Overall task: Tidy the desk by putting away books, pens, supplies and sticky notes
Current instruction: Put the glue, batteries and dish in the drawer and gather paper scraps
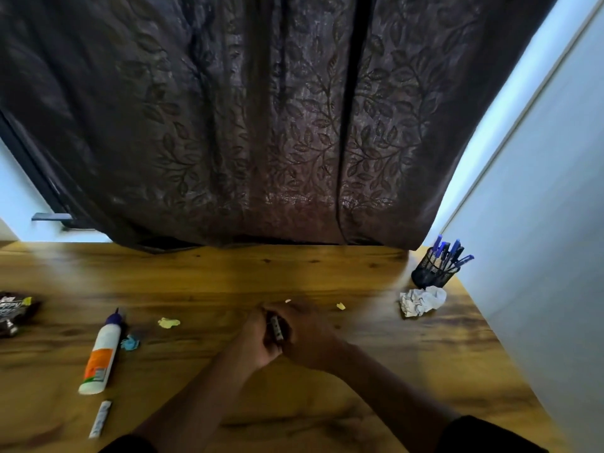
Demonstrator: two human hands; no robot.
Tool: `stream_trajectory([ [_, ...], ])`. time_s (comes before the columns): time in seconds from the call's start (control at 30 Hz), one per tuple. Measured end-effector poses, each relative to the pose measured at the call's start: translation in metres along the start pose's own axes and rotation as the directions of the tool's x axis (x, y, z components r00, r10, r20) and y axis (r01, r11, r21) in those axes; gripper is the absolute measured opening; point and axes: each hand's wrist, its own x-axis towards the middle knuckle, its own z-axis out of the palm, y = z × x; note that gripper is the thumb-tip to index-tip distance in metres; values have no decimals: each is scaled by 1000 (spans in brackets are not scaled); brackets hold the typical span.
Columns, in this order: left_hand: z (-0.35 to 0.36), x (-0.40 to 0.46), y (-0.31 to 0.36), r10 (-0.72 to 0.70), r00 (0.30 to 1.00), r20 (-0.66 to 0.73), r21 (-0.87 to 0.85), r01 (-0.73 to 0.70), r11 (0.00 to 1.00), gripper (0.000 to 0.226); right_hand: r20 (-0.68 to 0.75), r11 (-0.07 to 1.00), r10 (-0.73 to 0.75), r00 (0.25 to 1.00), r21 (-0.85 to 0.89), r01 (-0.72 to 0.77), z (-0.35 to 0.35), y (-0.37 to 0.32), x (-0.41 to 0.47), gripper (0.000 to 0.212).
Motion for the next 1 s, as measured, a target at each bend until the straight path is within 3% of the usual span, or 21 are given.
stream_trajectory([
  [0.13, -27, 5, 5, -12, 998, -68, -22, 11, 1000, 46, -28, 998, -55, 998, 24, 56, 5, -12, 7, 55],
  [0.23, -47, -2, 4, -7, 999, -49, -54, 5, 999, 50, -52, 987, 161, 986, 7, -161, -2, -6, 15, 45],
  [0.3, -61, -8, 3, -5, 999, -41, -78, 2, 997, 47, -60, 962, 263, 963, -62, -267, 3, 1, 23, 51],
  [0.43, -90, -11, 3, -4, 1000, -28, -117, 1, 993, 43, 51, 953, 265, 963, -168, -253, 16, 15, 39, 66],
  [0.63, -116, -16, 1, 4, 999, 46, -134, 3, 991, 35, 82, 949, 286, 955, -162, -270, 20, 19, 45, 53],
  [0.83, -118, -15, -9, 15, 999, 42, -212, -6, 977, 45, 70, 976, 217, 974, -38, -214, 16, -14, 39, 42],
  [0.93, -119, -14, -11, 19, 1000, -9, -227, -21, 974, 45, 107, 987, 60, 992, 140, -75, 10, -55, 31, 46],
  [1.0, -119, -19, -13, 48, 999, -26, -197, -52, 979, 43, 179, 987, -30, 983, 163, 0, 13, -75, 22, 48],
])
